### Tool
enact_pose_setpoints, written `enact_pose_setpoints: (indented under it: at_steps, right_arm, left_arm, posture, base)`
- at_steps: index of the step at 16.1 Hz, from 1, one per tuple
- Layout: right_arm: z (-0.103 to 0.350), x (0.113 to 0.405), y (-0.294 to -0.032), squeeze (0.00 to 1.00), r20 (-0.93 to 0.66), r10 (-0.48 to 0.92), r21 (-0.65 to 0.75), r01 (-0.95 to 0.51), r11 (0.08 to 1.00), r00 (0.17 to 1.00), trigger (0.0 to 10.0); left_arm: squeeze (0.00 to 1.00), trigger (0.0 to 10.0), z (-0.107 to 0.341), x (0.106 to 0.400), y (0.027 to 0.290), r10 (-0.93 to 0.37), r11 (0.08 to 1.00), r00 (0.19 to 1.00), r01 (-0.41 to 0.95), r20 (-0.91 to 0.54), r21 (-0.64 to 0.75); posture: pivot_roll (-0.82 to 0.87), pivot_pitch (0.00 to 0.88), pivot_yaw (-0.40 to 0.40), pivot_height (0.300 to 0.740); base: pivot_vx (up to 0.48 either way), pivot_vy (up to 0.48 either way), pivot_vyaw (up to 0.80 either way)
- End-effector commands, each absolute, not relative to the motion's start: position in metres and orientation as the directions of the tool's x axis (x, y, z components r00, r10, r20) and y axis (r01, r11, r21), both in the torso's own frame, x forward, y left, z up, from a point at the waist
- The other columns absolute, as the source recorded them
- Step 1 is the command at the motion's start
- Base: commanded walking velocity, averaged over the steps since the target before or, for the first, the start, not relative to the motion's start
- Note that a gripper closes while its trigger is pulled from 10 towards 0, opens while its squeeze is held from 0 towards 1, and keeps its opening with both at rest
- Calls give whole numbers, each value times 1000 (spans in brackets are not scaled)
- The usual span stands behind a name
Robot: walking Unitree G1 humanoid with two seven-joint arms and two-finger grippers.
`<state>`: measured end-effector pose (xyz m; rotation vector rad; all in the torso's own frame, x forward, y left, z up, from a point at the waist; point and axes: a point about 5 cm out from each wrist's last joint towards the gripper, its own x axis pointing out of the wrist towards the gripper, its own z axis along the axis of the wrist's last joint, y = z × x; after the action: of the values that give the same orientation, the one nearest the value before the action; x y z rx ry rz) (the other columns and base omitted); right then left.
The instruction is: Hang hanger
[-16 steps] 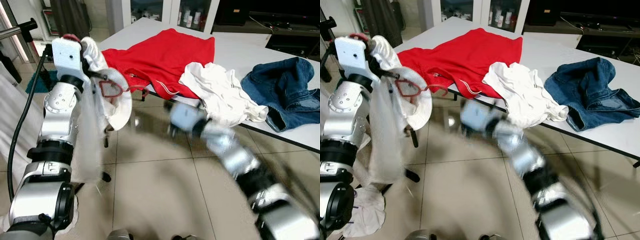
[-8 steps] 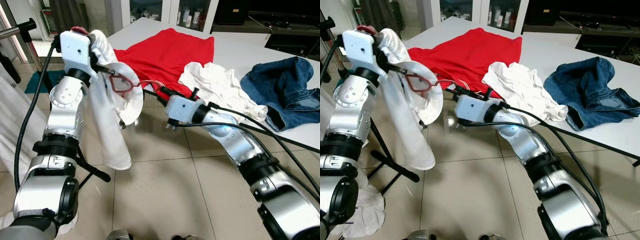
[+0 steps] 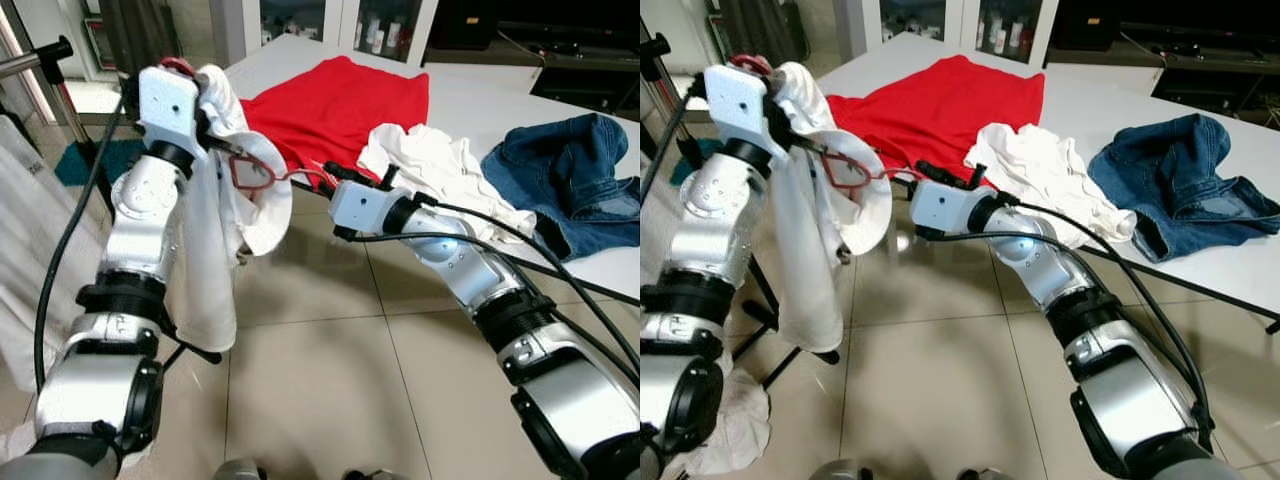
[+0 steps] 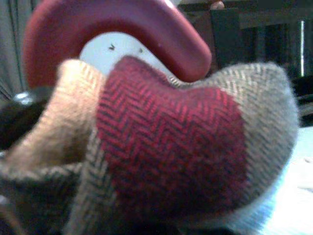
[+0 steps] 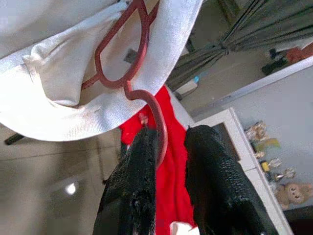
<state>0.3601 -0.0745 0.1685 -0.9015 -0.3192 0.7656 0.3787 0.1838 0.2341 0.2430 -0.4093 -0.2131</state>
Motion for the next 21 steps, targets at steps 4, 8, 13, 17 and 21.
enact_pose_setpoints:
  at_steps: [4,8,13,17,21]
  right_arm:
    - [164,364,-76,525,-85,695,-787,-476,393,714,10000]
    - [162,368,-80,529,-102,672,-797,-464,386,733,10000]
    - [165,371,-83,388,-90,653,-801,-444,401,752,10000]
    - [153,369,-80,380,-165,670,-784,-508,357,724,10000]
    - [144,367,-78,376,-200,670,-763,-543,351,715,10000]
  left_arm:
    - [0,10000,239,373,169,-307,934,862,191,404,302]
    - [0,10000,237,370,167,-317,931,859,201,403,305]
    - [0,10000,236,368,165,-328,927,858,211,396,310]
    - [0,10000,237,366,159,-352,917,847,229,397,325]
    - [0,10000,236,363,155,-380,905,837,249,394,344]
  posture:
    - [92,0,-56,740]
    - [96,0,-57,740]
    - [96,0,-55,740]
    - [98,0,-52,740]
    - [103,0,-51,740]
  base:
    - [0,0,0]
    - [0,0,0]
    - [0,0,0]
    - [0,0,0]
    - [0,0,0]
